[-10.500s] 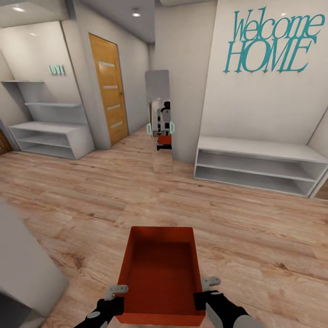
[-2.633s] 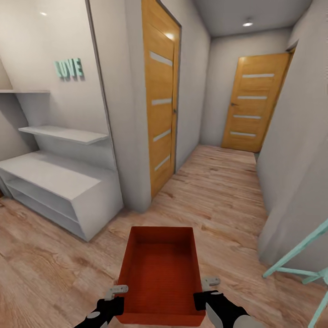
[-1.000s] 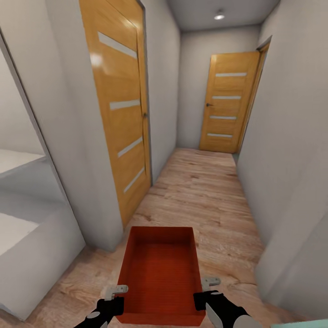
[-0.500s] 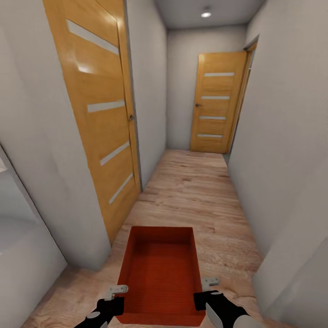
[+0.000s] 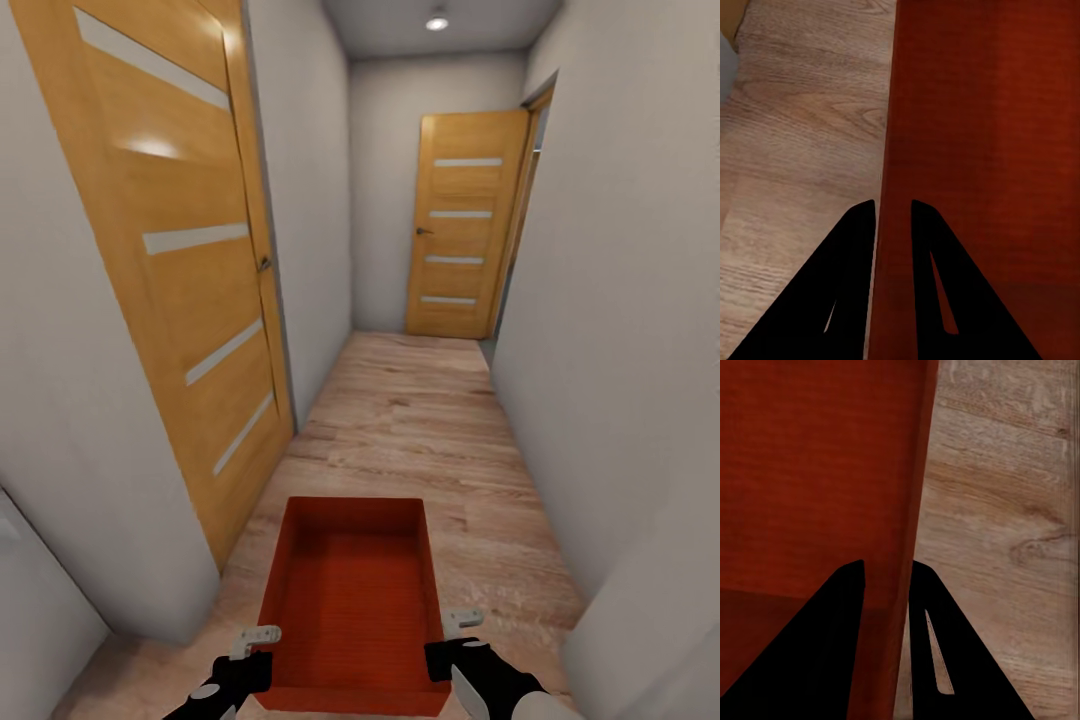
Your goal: Move the two storage containers from the living room to the garage. In the garage, place one container on the floor and stack the other container on top of it (either order is fine).
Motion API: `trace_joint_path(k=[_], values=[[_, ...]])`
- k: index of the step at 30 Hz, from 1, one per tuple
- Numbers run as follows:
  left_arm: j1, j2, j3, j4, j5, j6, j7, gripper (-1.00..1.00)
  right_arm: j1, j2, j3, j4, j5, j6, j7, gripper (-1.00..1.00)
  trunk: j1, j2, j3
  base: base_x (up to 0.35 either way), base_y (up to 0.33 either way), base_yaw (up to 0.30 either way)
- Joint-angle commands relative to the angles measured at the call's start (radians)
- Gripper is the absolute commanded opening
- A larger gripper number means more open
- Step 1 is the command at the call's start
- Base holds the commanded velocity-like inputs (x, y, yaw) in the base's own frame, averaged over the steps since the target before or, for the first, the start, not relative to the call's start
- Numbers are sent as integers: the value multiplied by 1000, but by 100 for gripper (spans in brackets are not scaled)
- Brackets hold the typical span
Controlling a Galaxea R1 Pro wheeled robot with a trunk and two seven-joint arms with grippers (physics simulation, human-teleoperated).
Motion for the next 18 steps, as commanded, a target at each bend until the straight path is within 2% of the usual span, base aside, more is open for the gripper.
trace_joint_path(k=[1,18], values=[[-1,1,-3,0,7,-4,8,-100,-1,-9,1,-1,19,8,-7,-100,1,0,-1,340,0,-144],[-1,0,-3,0,7,-4,8,-100,-1,-8,1,-1,19,8,-7,-100,1,0,-1,340,0,-35]])
